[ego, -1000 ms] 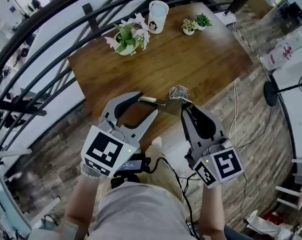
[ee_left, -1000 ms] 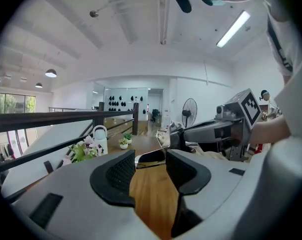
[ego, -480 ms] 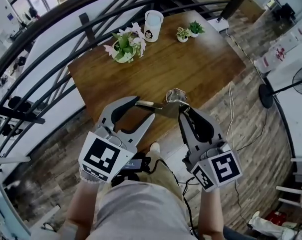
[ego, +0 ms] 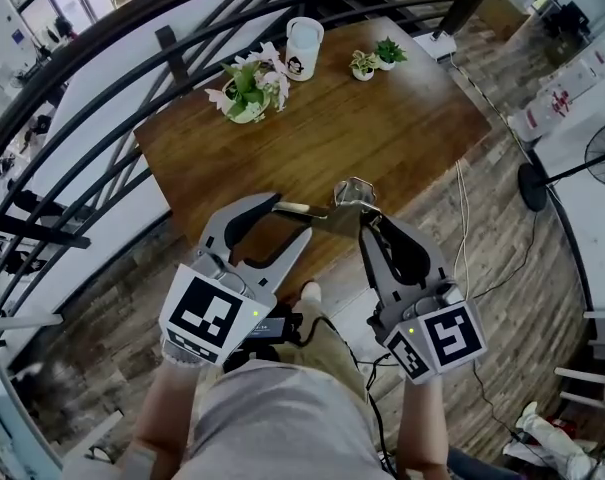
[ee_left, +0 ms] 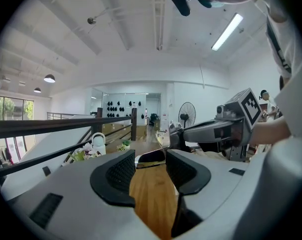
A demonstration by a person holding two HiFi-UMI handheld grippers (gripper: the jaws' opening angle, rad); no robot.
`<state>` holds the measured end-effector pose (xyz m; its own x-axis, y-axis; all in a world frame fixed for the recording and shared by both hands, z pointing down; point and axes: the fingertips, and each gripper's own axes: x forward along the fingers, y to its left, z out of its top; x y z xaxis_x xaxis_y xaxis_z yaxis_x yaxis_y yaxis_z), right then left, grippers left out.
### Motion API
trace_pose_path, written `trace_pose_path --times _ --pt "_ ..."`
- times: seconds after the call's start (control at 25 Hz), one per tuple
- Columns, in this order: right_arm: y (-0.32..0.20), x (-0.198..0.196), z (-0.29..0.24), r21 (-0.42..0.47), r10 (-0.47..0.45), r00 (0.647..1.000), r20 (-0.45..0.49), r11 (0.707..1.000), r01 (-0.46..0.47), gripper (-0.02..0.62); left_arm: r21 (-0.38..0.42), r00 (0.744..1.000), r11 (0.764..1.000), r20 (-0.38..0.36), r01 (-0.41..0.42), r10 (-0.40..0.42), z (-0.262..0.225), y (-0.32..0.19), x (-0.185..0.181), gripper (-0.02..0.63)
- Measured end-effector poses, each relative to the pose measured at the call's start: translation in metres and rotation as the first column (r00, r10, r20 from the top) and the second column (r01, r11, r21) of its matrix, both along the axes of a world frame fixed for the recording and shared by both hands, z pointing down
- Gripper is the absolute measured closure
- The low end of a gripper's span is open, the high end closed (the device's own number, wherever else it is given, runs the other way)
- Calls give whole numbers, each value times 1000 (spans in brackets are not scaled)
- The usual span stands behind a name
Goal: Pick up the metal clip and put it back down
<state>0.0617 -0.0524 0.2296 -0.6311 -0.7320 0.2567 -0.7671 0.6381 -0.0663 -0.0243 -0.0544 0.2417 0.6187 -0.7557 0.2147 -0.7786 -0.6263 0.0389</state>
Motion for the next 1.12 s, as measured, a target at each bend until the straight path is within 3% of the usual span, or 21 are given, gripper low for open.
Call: trace_pose_path --times 0.4,0.72,1.12 --pt "-8 3 9 -20 -5 1000 -3 1000 5 514 -31 1000 999 -8 19 -19 14 -6 3 407" --pt "-25 7 30 -68 -22 1000 1 997 22 518 -104 997 993 -48 52 -57 35 -21 5 407" --pt "-45 18 60 -135 -56 998 -6 989 54 520 -162 998 985 -5 66 -68 67 -39 16 407"
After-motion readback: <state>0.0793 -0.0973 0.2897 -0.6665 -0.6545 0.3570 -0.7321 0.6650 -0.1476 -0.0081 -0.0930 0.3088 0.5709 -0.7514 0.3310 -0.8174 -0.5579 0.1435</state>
